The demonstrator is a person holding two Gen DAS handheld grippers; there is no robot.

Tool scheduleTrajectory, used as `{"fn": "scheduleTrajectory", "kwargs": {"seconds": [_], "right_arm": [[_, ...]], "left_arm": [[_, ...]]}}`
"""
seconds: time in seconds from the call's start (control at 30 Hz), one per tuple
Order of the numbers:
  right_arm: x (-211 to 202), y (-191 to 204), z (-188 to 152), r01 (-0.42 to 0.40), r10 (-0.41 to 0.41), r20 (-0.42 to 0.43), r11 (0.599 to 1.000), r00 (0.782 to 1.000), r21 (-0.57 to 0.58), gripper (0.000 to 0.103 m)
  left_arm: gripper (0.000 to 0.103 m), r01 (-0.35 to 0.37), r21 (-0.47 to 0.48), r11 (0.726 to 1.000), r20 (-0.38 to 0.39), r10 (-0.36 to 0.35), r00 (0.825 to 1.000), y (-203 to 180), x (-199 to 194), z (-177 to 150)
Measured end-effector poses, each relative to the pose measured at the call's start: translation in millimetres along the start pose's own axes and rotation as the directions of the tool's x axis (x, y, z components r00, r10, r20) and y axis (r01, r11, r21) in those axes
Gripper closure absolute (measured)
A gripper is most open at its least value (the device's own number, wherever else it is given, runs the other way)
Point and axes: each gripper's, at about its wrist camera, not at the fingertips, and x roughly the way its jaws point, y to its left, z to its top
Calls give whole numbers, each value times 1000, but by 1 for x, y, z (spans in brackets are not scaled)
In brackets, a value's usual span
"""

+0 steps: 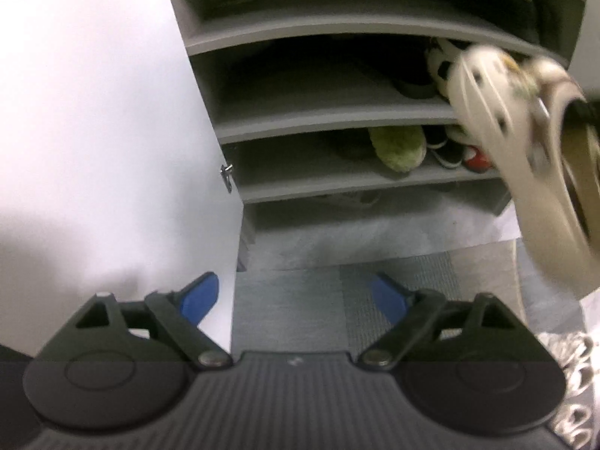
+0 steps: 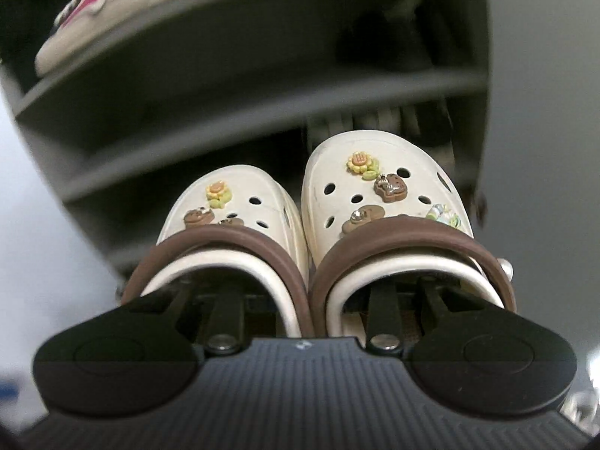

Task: Organize scattered shoes
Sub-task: 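Carry the clogs onto the cabinet shelf and open the right tool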

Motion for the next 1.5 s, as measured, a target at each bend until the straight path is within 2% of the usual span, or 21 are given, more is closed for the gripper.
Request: {"fn": "scheduleTrajectory", "kwargs": {"seconds": [0.2, 0.4, 0.7, 0.8, 0.87, 1.1, 1.3, 1.33, 1.37, 1.5], "right_arm": [[68, 16, 76, 33, -29, 76, 998, 997, -47, 71], [121, 25, 124, 52, -49, 95, 998, 994, -28, 70], [183, 43, 158, 54, -39, 114, 989, 993, -139, 69], [196, 40, 164, 62, -46, 115, 988, 992, -145, 61], [200, 39, 167, 71, -55, 117, 987, 992, -143, 52], [188, 39, 161, 60, -36, 147, 985, 988, -162, 52], [155, 26, 149, 55, -31, 156, 987, 987, -150, 53], [151, 26, 145, 58, -35, 155, 987, 987, -150, 56], [147, 28, 142, 65, -42, 150, 986, 988, -152, 65], [144, 41, 136, 98, -76, 131, 980, 988, -171, 71]], "left_arm": [[13, 48, -58, 997, -5, -48, 999, 9, -5, 18], [13, 99, -79, 992, -24, -101, 995, 11, -10, 19], [14, 100, -91, 991, -35, -103, 994, 23, 0, 20], [14, 96, -95, 991, -44, -101, 994, 26, 4, 20], [14, 94, -100, 991, -54, -99, 994, 27, 5, 20], [14, 107, -103, 989, -70, -114, 991, 26, 7, 19], [14, 105, -89, 990, -76, -112, 991, 22, 8, 20], [14, 104, -87, 991, -80, -111, 991, 22, 8, 20], [14, 103, -86, 991, -86, -111, 990, 22, 9, 19], [14, 93, -73, 993, -98, -100, 990, 26, 9, 17]]}}
